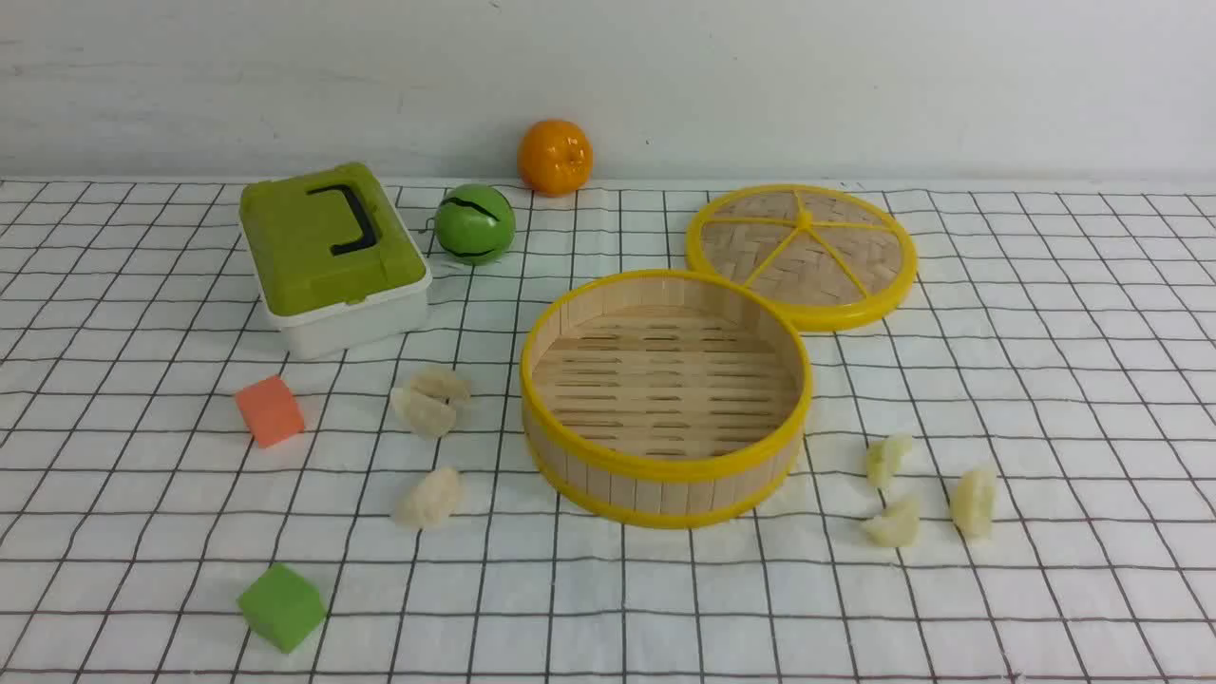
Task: Put the dumplings into the steamer on the table with the white tablecloth.
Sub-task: 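Reach for and grasp a dumpling on the table with the left gripper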
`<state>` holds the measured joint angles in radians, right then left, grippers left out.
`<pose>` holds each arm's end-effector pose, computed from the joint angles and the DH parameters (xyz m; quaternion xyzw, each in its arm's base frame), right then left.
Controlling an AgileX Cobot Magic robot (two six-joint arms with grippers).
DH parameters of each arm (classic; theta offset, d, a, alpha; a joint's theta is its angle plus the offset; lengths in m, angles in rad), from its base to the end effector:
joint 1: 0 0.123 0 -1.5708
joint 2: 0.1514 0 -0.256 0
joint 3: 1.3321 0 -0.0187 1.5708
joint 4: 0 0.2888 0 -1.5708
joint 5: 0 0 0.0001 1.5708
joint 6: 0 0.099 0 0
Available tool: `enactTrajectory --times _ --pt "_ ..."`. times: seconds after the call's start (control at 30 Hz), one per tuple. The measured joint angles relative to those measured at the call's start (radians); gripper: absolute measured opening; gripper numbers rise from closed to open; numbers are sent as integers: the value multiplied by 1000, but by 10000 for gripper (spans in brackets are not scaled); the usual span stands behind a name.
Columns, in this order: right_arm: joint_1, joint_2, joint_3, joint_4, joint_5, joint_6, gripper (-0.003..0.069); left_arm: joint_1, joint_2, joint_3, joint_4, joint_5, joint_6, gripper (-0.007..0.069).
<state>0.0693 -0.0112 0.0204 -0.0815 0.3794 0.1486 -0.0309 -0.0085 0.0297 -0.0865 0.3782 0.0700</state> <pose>0.1274 0.0058 0.1706 0.0104 0.8048 0.0300 0.5927 0.1276 -0.0071 0.1668 0.0177 0.8078 -0.0251 0.5887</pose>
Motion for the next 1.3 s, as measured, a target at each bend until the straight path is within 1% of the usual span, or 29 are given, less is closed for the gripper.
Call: enactTrajectory --times 1.17,1.3 --pt "0 0 0 0 0 0 239 0 0 0 1 0 0 239" --pt "0 0 0 -1 0 0 239 0 0 0 2 -24 0 239"
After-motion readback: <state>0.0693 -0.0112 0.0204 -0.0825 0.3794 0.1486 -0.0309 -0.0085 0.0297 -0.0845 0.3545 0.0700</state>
